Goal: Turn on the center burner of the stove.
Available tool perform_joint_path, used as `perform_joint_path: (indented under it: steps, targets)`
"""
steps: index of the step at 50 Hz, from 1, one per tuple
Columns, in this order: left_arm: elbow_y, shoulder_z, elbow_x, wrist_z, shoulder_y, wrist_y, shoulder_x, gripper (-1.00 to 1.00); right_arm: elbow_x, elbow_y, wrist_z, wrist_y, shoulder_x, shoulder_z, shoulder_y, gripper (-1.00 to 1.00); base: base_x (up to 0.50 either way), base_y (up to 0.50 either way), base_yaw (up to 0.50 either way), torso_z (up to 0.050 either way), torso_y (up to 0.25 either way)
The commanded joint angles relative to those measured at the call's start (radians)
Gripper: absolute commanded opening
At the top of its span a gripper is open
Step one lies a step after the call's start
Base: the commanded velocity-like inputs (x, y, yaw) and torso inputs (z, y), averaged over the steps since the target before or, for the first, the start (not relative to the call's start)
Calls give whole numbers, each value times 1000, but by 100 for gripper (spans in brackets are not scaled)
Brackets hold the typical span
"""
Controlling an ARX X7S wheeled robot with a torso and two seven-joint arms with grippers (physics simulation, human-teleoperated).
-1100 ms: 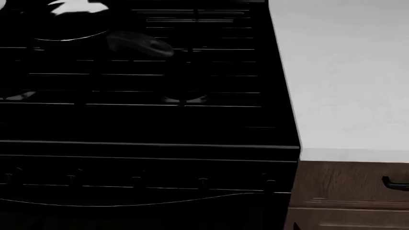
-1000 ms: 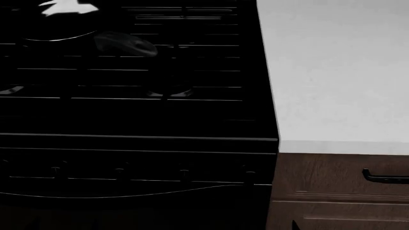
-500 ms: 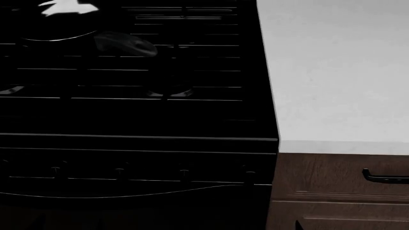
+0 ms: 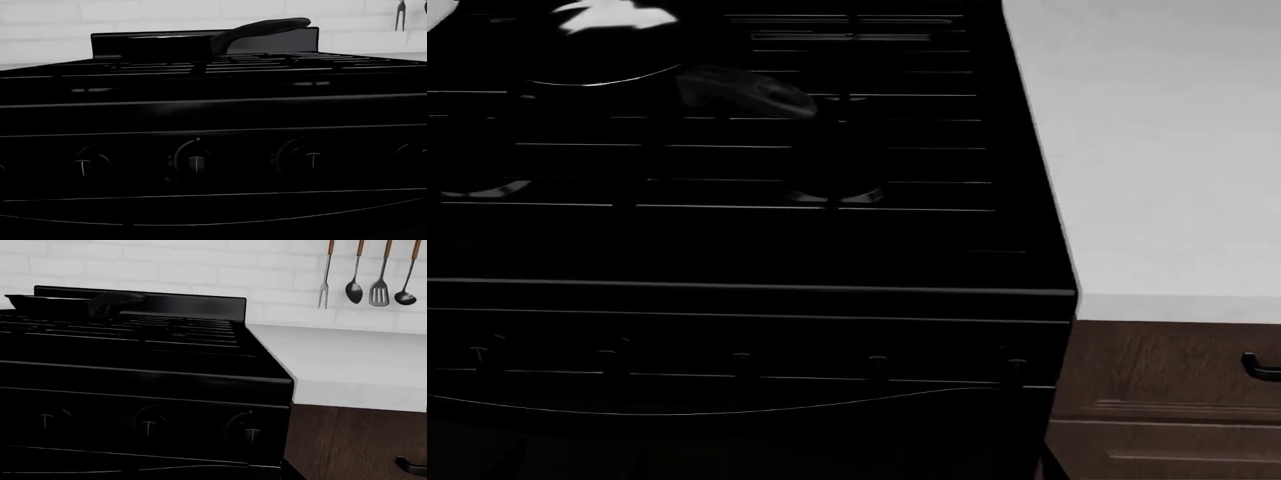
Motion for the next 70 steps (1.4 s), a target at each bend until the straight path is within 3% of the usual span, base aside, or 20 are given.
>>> perform_joint_path:
  steps: [1,34,68,69,70]
  targets:
    - [0,19,-12,-15,-4,-1,-13,100,-23,-85,15,35,26,-28,-14,100,0,500,0,0,0]
    - [-19,57,-38,-44,-13,12,-42,100,-3,-40,41,-7,49,-50,-16,100,0,494,0,0,0]
    - [20,86,-59,-63,-16,4,-42,100,8,-54,60,0,67,-57,-17,100,0,3,0,0,0]
    - [20,-3,67,48,2,17,49,100,-96,-56,-89,1,-63,62,-34,100,0,0,0,0,0]
    - [19,0,69,42,0,17,47,100,-92,-56,-87,0,-61,60,-32,100,0,0,0,0,0]
